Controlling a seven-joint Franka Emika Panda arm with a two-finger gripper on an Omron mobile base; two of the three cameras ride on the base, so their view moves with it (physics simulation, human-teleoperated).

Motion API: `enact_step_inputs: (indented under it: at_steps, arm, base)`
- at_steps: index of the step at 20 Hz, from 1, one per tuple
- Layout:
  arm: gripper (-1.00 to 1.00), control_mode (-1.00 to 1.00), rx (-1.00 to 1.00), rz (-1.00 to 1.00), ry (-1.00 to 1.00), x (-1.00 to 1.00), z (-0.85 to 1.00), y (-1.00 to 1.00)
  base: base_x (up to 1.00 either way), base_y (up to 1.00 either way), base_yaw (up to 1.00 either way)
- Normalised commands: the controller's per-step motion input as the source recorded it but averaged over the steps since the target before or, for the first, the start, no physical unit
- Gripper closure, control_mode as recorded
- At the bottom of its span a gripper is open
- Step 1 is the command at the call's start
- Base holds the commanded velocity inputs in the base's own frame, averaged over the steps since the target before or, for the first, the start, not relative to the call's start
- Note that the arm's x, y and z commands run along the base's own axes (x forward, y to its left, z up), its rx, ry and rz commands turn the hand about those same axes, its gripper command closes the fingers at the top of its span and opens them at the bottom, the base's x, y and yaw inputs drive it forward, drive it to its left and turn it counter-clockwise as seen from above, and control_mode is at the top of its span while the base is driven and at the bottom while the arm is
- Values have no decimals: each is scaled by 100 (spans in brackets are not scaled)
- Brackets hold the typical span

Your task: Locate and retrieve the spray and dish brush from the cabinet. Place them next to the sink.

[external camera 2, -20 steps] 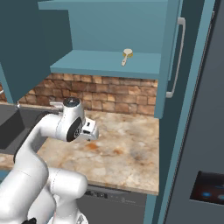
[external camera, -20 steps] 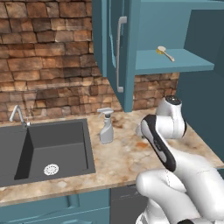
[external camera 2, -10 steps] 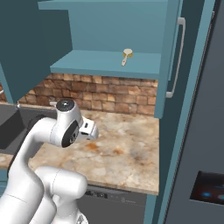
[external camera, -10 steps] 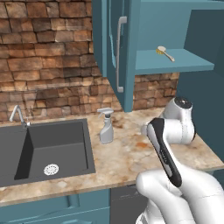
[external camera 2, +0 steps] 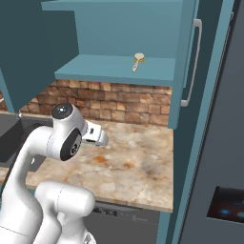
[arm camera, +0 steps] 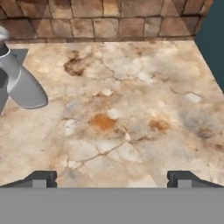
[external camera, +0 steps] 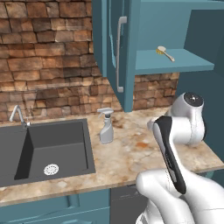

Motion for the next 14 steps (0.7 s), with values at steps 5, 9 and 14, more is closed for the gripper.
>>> enact_step_inputs:
  at_steps: [5,9,14]
  arm:
    - [-100,-100,-10,-3,-6,-19,61,-9]
    - [-100,-100,0,-1,-6,-17,60,-25]
    - [-100,-100,0,-1,-16,-29,62,-18]
  base:
    - [0,0,0]
    - [0,0,0]
    - [0,0,0]
